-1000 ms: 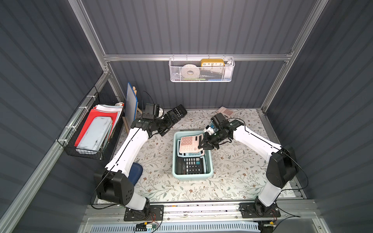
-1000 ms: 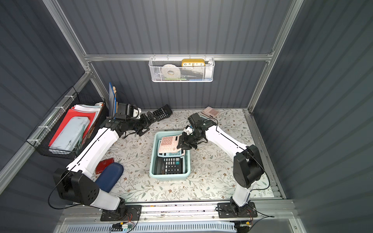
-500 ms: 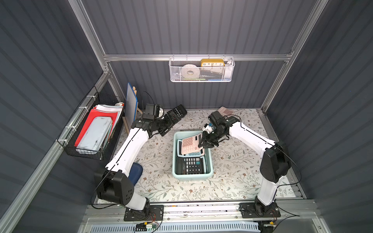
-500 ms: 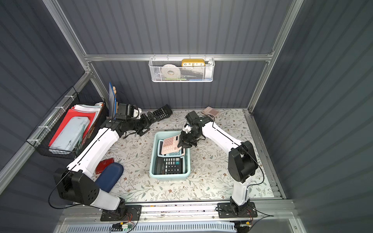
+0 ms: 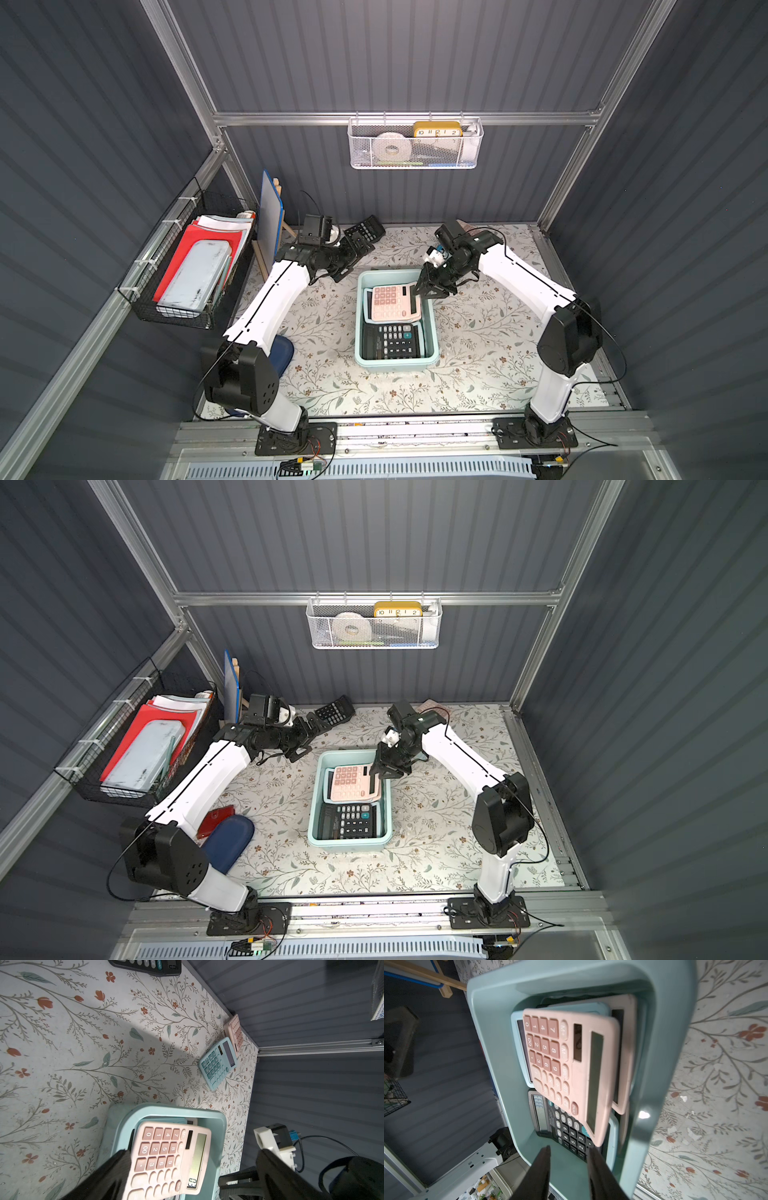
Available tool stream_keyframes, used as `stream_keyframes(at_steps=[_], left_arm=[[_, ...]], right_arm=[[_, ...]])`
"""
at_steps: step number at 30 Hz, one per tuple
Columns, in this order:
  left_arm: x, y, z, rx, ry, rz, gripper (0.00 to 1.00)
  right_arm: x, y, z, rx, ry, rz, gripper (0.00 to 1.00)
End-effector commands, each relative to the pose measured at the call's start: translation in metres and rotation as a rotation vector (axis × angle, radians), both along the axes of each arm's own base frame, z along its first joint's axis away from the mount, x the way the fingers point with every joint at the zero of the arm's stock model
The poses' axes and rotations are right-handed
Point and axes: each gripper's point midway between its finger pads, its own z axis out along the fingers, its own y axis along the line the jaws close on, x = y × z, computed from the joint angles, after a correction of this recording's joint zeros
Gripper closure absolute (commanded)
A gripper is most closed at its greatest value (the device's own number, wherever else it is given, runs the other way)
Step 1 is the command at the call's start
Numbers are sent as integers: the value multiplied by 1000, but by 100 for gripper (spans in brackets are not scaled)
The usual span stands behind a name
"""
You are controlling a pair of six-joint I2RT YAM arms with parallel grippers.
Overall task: Put the calculator in the storage box
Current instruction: Place the calculator in the storage box, then pick up the calculator at the center of the board.
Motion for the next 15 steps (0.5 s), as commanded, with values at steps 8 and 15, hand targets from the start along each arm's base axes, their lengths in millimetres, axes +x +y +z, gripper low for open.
stream_keyframes(at_steps=[8,15], left_arm=[[14,-8,-22,35,74,-67,0],[39,-18,-34,45,69,-117,1]], right_arm=[[24,-45,36,41,-93,-151,41],[59,-89,29,82,-103,-383,21]])
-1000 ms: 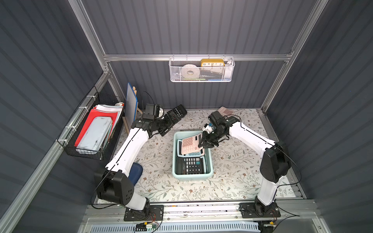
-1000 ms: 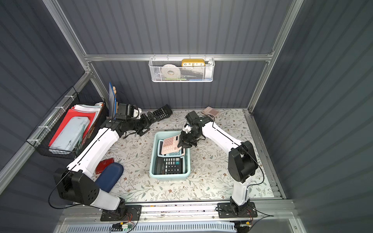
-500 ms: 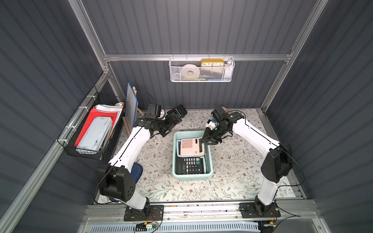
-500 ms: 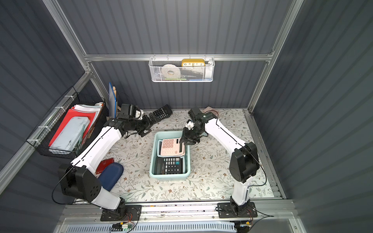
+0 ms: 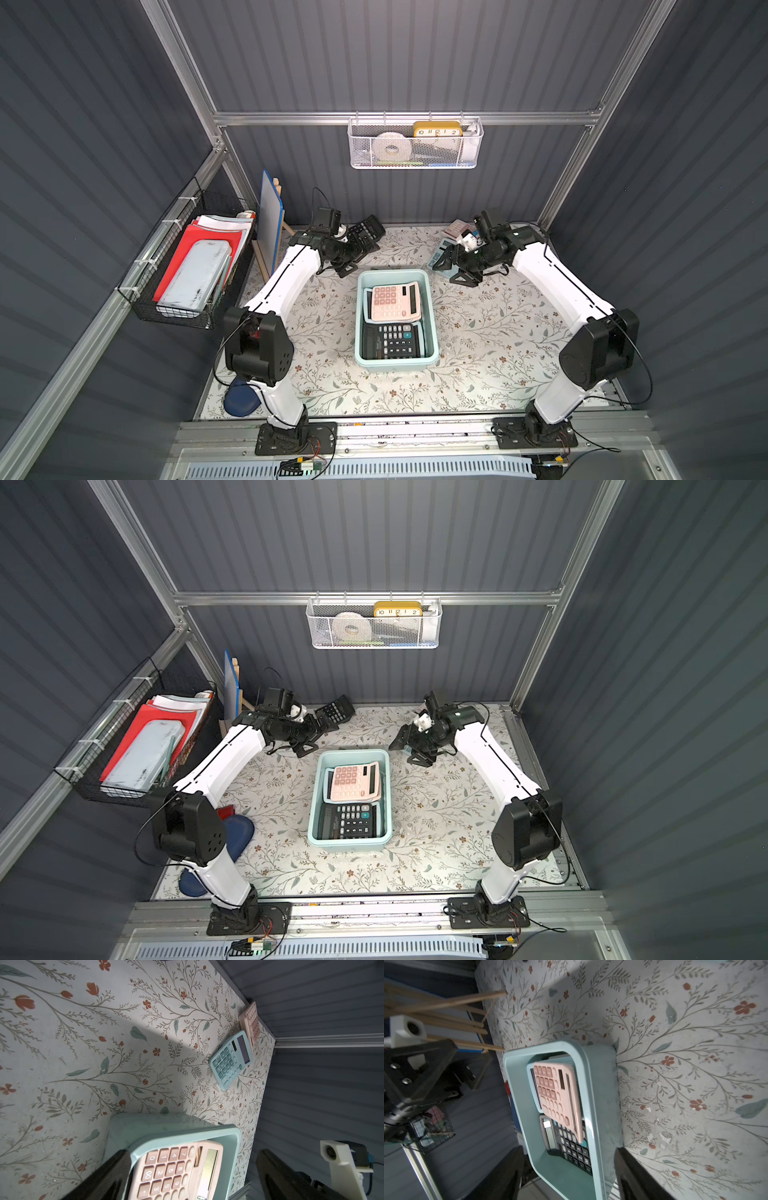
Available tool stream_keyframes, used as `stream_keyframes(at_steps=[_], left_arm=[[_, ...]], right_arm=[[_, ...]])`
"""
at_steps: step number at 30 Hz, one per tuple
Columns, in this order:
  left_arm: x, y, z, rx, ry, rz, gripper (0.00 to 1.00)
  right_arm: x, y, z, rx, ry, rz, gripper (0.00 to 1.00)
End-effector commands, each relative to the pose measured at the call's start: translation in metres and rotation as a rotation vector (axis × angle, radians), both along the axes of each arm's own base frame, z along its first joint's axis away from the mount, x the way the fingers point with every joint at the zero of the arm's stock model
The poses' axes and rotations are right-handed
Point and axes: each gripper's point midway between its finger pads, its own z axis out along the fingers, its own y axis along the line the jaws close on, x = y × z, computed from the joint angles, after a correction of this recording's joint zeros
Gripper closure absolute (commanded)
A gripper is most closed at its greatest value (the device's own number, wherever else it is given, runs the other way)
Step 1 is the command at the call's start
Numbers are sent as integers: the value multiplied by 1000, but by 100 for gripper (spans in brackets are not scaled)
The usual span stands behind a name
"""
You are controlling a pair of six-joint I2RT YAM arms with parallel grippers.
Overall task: Put the calculator in the storage box
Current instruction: Pick up the calculator at the center of the board.
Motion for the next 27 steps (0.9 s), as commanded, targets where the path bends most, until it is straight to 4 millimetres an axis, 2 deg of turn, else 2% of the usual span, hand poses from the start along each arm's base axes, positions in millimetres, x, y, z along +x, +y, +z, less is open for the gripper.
stream_keyframes(at_steps=[1,8,13,21,27], left_arm=[[8,-6,-3,-3,-6,-62,1],[41,-22,-18,-52,6,-116,1],[56,-26,-30,-94,28,-124,1],[67,-25,-58,-179,113,-118,1],[72,-28,-63,-239,154,-133,1]], right_arm=[[21,-21,-5,32,-6,-135,20],[59,-65,-23,74,-23,-328,20],[89,-91,-39,93,-43,-418,20],[137,-104,-57,133,-148,-465,19],[158,-117,-79,137,-166,-489,19]])
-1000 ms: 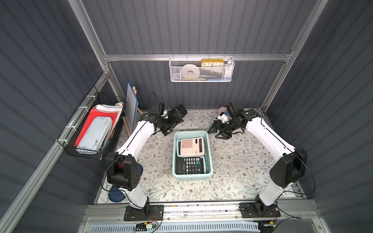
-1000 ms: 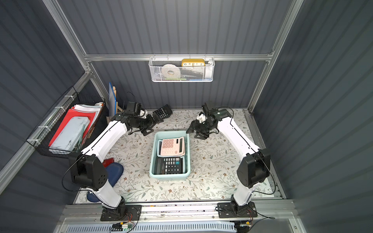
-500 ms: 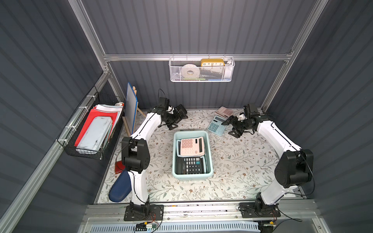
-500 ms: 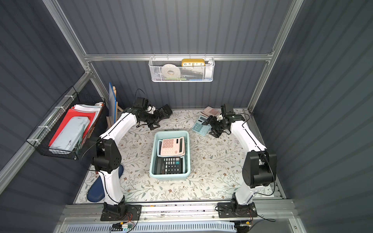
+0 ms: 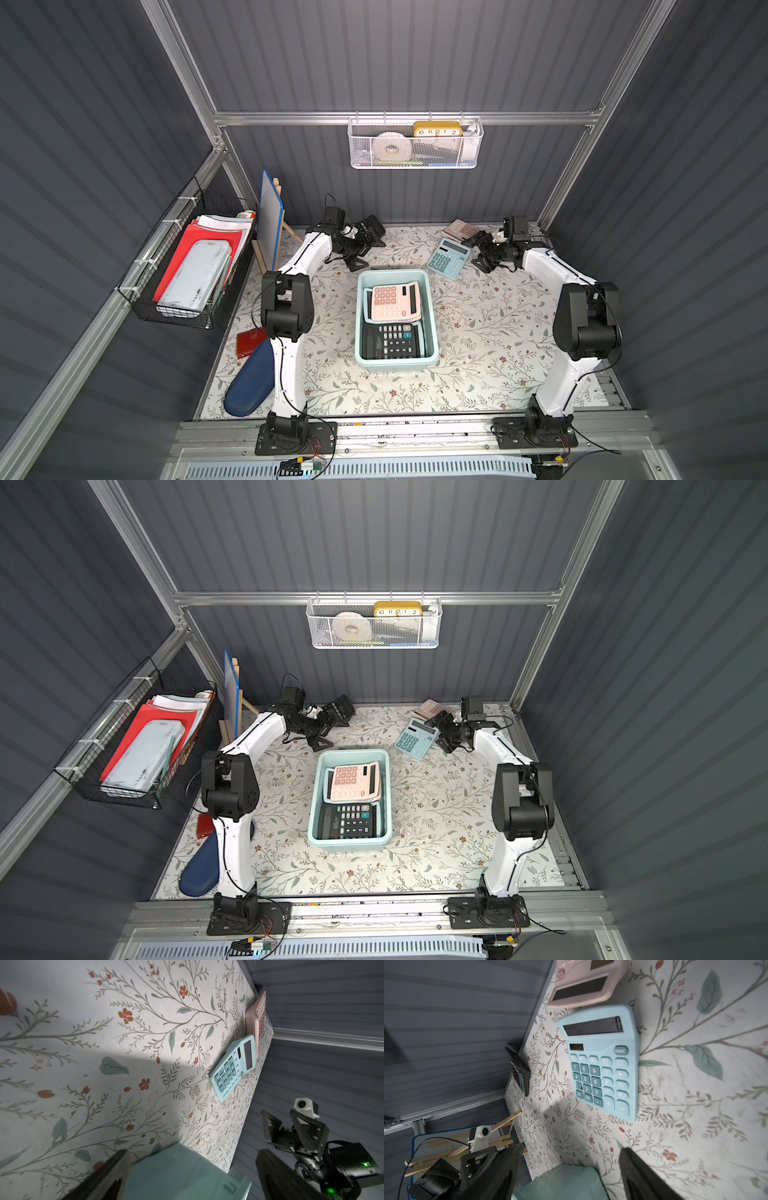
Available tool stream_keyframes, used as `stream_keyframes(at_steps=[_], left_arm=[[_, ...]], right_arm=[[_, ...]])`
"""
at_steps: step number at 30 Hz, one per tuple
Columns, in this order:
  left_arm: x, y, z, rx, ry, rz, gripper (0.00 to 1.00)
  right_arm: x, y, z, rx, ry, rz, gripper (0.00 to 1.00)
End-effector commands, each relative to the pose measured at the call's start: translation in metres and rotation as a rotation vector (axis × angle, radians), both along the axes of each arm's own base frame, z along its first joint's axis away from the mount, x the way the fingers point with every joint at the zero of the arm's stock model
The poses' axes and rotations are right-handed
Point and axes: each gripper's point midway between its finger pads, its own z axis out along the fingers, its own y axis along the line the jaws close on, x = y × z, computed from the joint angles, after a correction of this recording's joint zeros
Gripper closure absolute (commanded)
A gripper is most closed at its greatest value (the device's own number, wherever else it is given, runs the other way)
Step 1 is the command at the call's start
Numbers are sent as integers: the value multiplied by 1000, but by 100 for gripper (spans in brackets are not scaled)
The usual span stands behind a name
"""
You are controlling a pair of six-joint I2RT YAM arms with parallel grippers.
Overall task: Put the calculator in the storage box
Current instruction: Pick up the calculator at the center of the board.
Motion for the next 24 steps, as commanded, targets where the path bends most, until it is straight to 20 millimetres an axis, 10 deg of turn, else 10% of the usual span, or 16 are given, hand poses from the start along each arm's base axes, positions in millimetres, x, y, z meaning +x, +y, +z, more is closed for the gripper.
stream_keyframes(at_steps=[1,11,24], left_arm=[[2,-6,13,-64,9,-22,1],[-4,-6,16,-65,45,-28,1],[-10,-1,18,-30,60,-17,1]], right_arm=[[18,-13,-6,5,-47,-29,19],[52,-44,-51,26,-30,-48,20],[78,-27,-98,132,-8,105,22]])
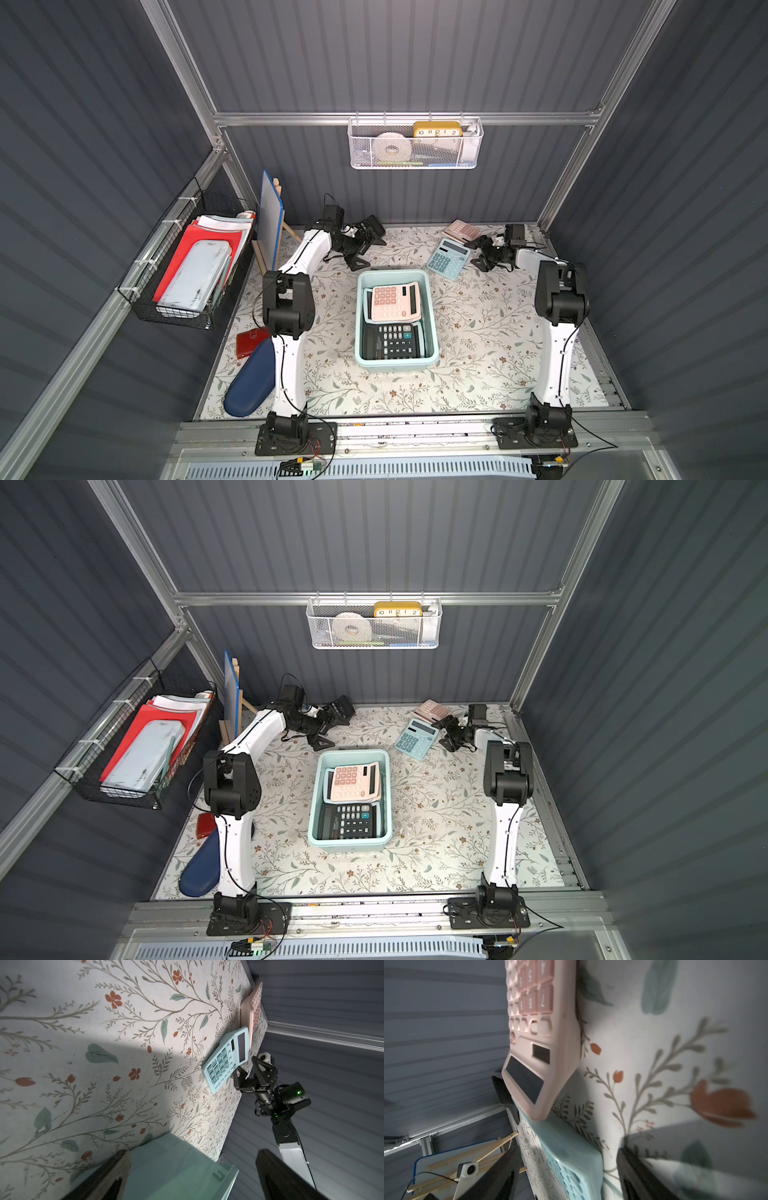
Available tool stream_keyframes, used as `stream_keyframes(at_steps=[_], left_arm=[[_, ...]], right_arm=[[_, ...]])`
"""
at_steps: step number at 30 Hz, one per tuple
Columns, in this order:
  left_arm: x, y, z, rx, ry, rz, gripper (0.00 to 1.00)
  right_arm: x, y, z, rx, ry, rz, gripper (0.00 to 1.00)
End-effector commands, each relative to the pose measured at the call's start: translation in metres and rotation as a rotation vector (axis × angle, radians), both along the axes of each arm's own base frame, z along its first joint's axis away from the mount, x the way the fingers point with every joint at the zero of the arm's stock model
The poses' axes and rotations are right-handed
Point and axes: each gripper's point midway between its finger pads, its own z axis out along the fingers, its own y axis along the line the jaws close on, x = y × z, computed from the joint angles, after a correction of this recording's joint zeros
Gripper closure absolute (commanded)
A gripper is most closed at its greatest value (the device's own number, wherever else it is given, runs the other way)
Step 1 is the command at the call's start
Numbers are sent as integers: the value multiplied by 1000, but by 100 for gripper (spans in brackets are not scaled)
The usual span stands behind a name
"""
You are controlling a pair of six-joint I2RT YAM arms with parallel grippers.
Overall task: Put the calculator in the storage box
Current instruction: Pick up the calculator at the center of the board.
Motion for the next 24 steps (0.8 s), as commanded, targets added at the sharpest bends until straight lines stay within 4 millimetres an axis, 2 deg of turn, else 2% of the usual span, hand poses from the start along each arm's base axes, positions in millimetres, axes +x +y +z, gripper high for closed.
stream_keyframes(at_steps=[1,8,20,24], left_arm=[[-6,1,8,5,4,-3,1],[-5,1,11,0,5,4,1],[-5,-2,10,-18,3,-6,1],[-6,-3,7,-23,5,-11,1]], right_arm=[[1,6,-7,19,-2,62,22],[-4,12,-22,21,21,119,22],[-43,49,-3,-38,-20,291,25],[-60,69,1,-43,-28,339,26]])
